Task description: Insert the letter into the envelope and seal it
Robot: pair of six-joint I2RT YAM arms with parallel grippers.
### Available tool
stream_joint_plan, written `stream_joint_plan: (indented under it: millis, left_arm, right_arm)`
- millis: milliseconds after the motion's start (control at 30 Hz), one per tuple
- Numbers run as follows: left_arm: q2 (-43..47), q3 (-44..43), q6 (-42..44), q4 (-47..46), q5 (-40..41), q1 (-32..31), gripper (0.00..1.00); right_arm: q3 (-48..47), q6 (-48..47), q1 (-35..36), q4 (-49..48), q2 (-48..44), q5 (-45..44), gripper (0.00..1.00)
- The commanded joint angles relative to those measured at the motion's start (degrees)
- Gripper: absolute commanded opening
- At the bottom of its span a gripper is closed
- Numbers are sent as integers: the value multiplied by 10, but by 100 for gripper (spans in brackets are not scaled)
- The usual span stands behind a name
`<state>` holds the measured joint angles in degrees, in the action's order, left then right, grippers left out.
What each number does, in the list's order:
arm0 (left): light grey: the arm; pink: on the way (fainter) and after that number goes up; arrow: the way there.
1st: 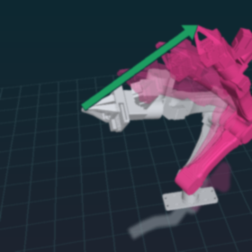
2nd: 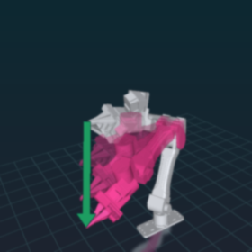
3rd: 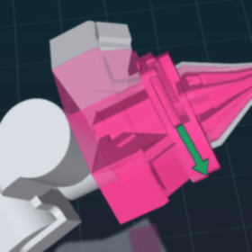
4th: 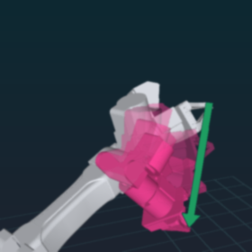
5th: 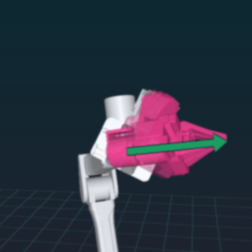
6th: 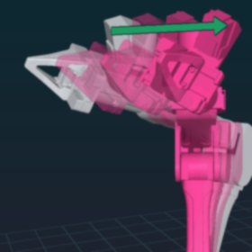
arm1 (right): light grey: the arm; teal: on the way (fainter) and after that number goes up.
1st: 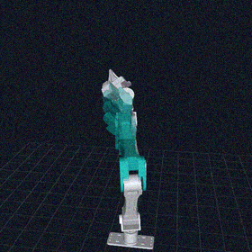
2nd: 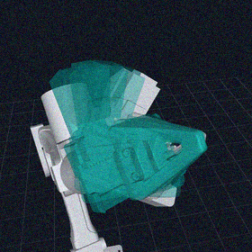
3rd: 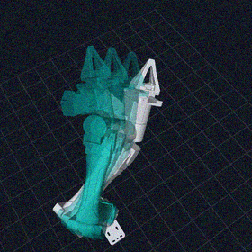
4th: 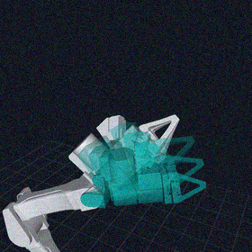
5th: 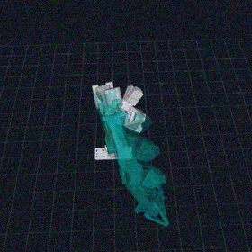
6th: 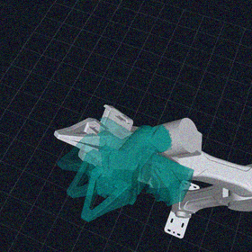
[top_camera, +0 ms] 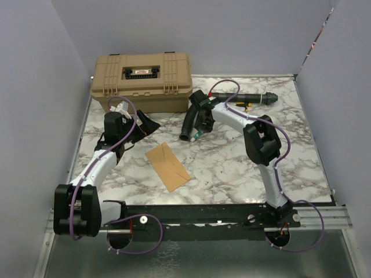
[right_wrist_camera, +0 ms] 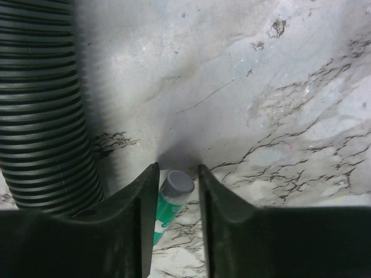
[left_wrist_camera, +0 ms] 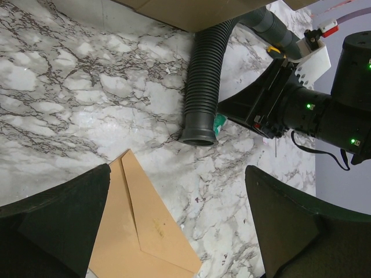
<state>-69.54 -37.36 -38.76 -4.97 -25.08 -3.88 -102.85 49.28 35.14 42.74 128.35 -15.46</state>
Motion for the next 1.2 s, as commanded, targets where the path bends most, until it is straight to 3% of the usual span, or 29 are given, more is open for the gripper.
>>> stream_joint_plan:
  millis: [0, 167, 500, 633, 733, 933, 1167]
  left_arm:
    - [-3, -10, 11, 0, -7, -4, 99]
    - [-2, -4, 11, 3, -2, -5, 99]
    - [6, 18, 13, 10, -17, -5, 99]
    - [8, 6, 24, 9, -39, -11, 99]
    - [5, -1, 27, 6, -58, -22, 99]
    - [-19, -5, -1, -27, -62, -77, 99]
    - [-79, -39, -43, -119, -58, -184, 98]
  right_arm:
    - [1, 12, 0, 24, -12, 6, 48]
    - [12, 19, 7, 37, -14, 24, 51]
    - [41, 30, 11, 25, -19, 54, 32]
    - [47, 16, 11, 10, -32, 50, 16]
    - [77, -2, 12, -23, -71, 45, 10]
    - [177, -28, 11, -116, -182, 59, 6]
    - [279, -47, 8, -247, -295, 189, 6]
